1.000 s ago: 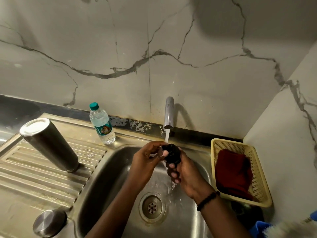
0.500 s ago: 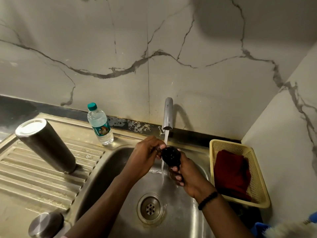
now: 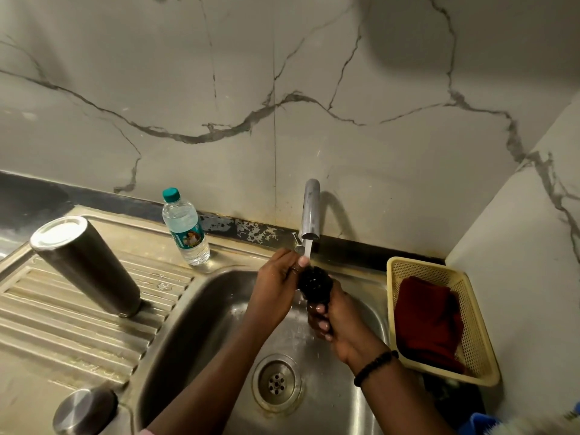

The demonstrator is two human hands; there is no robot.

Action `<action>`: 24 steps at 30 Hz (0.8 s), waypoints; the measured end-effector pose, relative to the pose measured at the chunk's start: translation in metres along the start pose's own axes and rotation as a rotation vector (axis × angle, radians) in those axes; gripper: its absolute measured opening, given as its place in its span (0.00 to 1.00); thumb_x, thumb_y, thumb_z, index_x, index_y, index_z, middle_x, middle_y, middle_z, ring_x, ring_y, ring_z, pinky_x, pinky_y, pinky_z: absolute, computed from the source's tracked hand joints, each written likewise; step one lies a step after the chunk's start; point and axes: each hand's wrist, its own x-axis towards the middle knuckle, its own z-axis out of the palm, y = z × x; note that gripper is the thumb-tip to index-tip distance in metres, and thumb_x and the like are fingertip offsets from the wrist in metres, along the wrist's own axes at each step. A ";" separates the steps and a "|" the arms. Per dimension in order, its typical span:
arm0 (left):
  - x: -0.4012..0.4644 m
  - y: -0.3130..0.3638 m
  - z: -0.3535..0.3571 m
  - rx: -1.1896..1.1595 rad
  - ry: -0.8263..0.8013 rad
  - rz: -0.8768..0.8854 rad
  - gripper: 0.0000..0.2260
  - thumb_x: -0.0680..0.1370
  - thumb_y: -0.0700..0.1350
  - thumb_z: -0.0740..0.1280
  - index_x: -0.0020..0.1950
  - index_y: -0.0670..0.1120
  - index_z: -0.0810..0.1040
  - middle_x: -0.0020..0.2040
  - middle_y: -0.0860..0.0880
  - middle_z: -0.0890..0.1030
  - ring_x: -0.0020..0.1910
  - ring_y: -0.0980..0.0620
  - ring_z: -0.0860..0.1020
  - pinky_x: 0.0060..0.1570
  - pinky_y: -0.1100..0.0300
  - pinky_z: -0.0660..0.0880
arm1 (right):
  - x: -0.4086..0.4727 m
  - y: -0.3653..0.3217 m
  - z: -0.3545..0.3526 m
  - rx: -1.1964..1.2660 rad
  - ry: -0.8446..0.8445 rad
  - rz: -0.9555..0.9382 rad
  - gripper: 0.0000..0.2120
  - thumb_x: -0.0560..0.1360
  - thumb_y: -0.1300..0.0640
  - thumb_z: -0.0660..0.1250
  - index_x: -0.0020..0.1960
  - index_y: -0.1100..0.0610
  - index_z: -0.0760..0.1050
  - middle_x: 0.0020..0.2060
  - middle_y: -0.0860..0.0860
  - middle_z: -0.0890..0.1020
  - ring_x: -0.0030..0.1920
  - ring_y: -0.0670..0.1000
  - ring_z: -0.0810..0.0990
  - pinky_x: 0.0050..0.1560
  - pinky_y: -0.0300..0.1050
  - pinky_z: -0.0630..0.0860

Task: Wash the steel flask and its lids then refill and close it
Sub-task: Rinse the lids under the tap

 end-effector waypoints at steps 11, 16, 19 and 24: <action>0.001 -0.001 -0.017 -0.133 -0.124 -0.004 0.11 0.73 0.39 0.75 0.51 0.48 0.78 0.49 0.52 0.81 0.51 0.55 0.81 0.51 0.60 0.80 | 0.007 0.008 -0.015 0.001 0.029 -0.114 0.25 0.83 0.42 0.49 0.56 0.57 0.78 0.28 0.49 0.73 0.25 0.45 0.68 0.25 0.39 0.63; -0.012 -0.005 -0.014 -0.341 -0.139 -0.201 0.13 0.75 0.47 0.73 0.58 0.52 0.76 0.53 0.53 0.83 0.54 0.55 0.82 0.50 0.60 0.80 | 0.005 0.011 -0.016 0.133 -0.131 -0.262 0.20 0.82 0.47 0.52 0.66 0.54 0.74 0.52 0.55 0.84 0.44 0.51 0.80 0.44 0.48 0.73; -0.018 -0.008 -0.009 -0.339 -0.151 -0.203 0.17 0.74 0.47 0.75 0.61 0.51 0.76 0.55 0.53 0.83 0.56 0.56 0.82 0.54 0.58 0.80 | 0.006 0.015 -0.014 0.203 -0.145 -0.276 0.15 0.83 0.55 0.54 0.66 0.55 0.72 0.59 0.56 0.82 0.57 0.54 0.82 0.55 0.49 0.78; -0.022 -0.015 -0.005 -0.300 -0.078 -0.231 0.24 0.70 0.48 0.78 0.64 0.53 0.75 0.56 0.55 0.82 0.57 0.59 0.81 0.54 0.62 0.80 | 0.008 0.021 -0.009 0.177 -0.132 -0.264 0.16 0.82 0.62 0.59 0.68 0.52 0.71 0.63 0.52 0.80 0.64 0.51 0.79 0.60 0.46 0.77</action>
